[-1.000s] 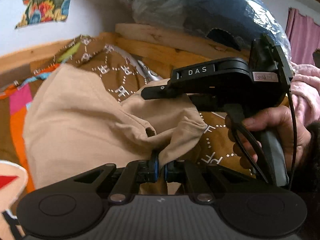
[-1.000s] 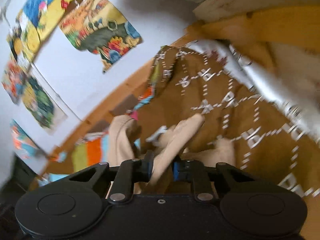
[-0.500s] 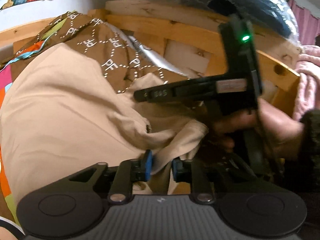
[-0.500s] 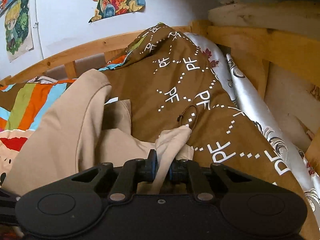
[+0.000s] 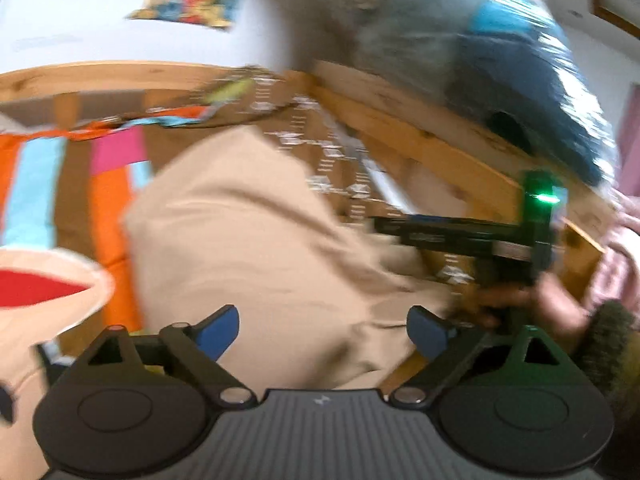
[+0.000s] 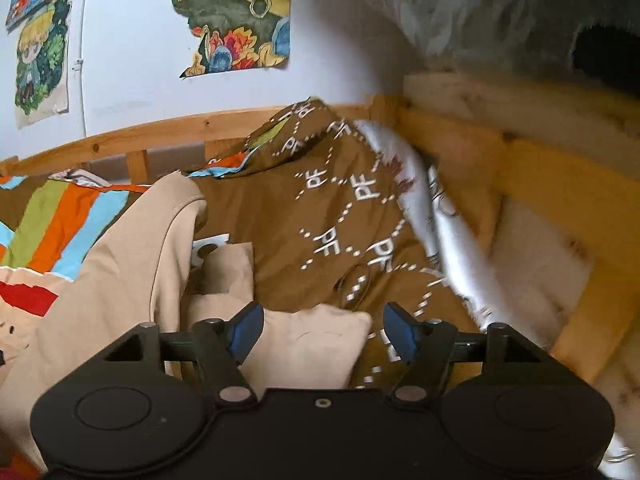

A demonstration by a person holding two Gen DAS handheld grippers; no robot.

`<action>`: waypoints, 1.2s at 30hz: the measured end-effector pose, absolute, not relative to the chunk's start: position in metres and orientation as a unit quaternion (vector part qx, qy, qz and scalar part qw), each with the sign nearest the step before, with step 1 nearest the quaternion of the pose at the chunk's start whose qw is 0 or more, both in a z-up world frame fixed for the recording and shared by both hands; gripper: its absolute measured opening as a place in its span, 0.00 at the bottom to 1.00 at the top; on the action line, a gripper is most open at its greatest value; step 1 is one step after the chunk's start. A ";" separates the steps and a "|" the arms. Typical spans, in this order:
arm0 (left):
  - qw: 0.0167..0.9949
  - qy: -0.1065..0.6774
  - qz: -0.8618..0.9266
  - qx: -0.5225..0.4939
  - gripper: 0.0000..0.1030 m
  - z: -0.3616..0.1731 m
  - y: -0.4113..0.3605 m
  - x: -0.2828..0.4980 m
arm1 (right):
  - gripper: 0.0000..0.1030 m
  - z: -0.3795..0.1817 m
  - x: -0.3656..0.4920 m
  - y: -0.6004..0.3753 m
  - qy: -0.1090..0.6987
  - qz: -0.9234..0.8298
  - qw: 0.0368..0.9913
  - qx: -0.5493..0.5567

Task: Fold large clothes

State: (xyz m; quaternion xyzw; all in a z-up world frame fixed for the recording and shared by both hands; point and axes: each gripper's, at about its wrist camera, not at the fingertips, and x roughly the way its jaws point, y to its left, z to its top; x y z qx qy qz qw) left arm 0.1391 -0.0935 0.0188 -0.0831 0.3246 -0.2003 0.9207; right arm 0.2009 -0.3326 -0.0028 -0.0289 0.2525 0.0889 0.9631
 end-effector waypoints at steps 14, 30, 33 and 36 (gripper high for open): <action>0.858 0.419 -0.093 -0.282 0.99 -0.044 -0.013 0.170 | 0.66 0.047 0.240 -0.196 0.205 0.258 0.933 -0.147; 0.862 0.433 -0.112 -0.238 1.00 -0.060 -0.031 0.176 | 0.57 -0.035 0.293 -0.206 0.279 0.210 0.931 -0.107; 0.865 0.432 -0.108 -0.232 1.00 -0.056 -0.031 0.175 | 0.59 -0.012 0.270 -0.226 0.261 0.206 0.939 -0.088; 0.866 0.431 -0.104 -0.229 1.00 -0.053 -0.032 0.173 | 0.64 0.006 0.237 -0.247 0.247 0.210 0.942 -0.088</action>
